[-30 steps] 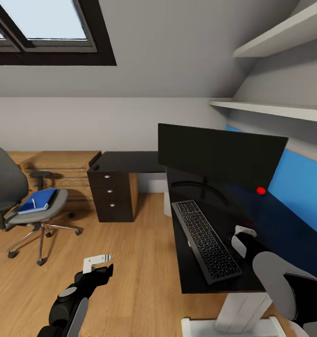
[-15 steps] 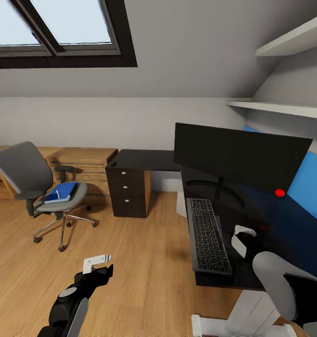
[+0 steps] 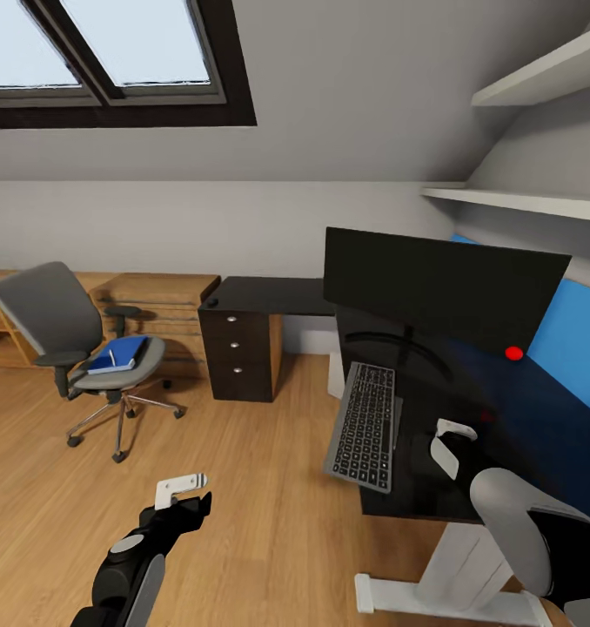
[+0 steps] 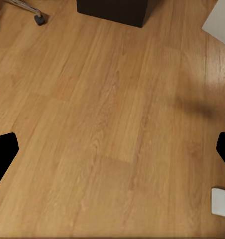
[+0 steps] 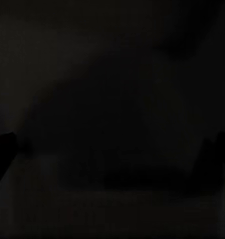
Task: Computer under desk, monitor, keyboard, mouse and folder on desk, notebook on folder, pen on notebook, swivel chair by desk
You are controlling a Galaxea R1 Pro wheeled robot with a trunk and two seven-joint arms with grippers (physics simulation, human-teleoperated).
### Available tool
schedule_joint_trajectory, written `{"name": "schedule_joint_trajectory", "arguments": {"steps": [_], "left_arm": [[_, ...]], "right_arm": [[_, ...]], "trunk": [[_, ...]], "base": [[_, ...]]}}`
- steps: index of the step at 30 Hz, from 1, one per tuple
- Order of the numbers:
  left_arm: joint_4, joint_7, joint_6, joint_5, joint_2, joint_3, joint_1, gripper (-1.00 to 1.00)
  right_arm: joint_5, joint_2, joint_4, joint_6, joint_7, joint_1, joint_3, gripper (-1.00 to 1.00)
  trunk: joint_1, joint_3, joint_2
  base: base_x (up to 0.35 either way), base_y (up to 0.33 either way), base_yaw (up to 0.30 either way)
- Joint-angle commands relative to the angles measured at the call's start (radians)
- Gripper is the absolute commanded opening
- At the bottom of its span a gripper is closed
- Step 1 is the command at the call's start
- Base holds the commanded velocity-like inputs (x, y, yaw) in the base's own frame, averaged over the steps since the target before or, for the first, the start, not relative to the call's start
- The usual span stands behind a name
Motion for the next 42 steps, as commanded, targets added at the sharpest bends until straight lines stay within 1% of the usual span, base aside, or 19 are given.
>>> {"name": "schedule_joint_trajectory", "arguments": {"steps": [1,8,17,28,32,37,42], "left_arm": [[-0.001,0.009,0.004,0.011,0.0,-0.001,-0.001,1.0],[-0.001,0.008,0.003,0.011,0.0,-0.001,-0.001,1.0],[-0.001,0.008,0.004,0.012,0.0,-0.001,-0.001,1.0],[-0.001,0.008,0.004,0.012,0.0,-0.001,-0.001,1.0],[-0.001,0.008,0.004,0.012,0.0,-0.001,-0.001,1.0],[-0.001,0.008,0.003,0.012,0.0,-0.001,0.0,1.0],[0.0,0.008,0.004,0.011,0.0,-0.001,0.0,1.0]], "right_arm": [[-0.024,0.001,0.013,0.007,-0.006,0.0,-0.012,1.0],[-0.024,0.009,0.013,0.007,-0.007,0.0,-0.012,1.0],[-0.023,0.016,0.014,0.007,-0.007,0.0,-0.012,1.0],[-0.022,0.035,0.014,0.006,-0.008,0.0,-0.012,1.0],[-0.022,0.043,0.013,0.004,-0.01,0.0,-0.012,1.0],[-0.022,0.044,0.012,0.005,-0.01,0.0,-0.012,1.0],[-0.021,0.044,0.012,0.004,-0.01,0.0,-0.012,1.0]], "trunk": [[0.0,-0.001,-0.001],[0.0,-0.001,-0.001],[0.0,-0.001,-0.001],[0.0,-0.001,-0.001],[0.0,-0.001,-0.001],[0.0,-0.001,-0.001],[0.0,-0.001,-0.001]], "base": [[-0.028,0.005,0.0],[-0.143,0.116,0.0],[-0.043,0.038,0.0],[-0.087,0.1,0.003],[-0.008,0.009,0.185],[-0.001,0.001,0.224],[0.0,0.0,0.044]]}}
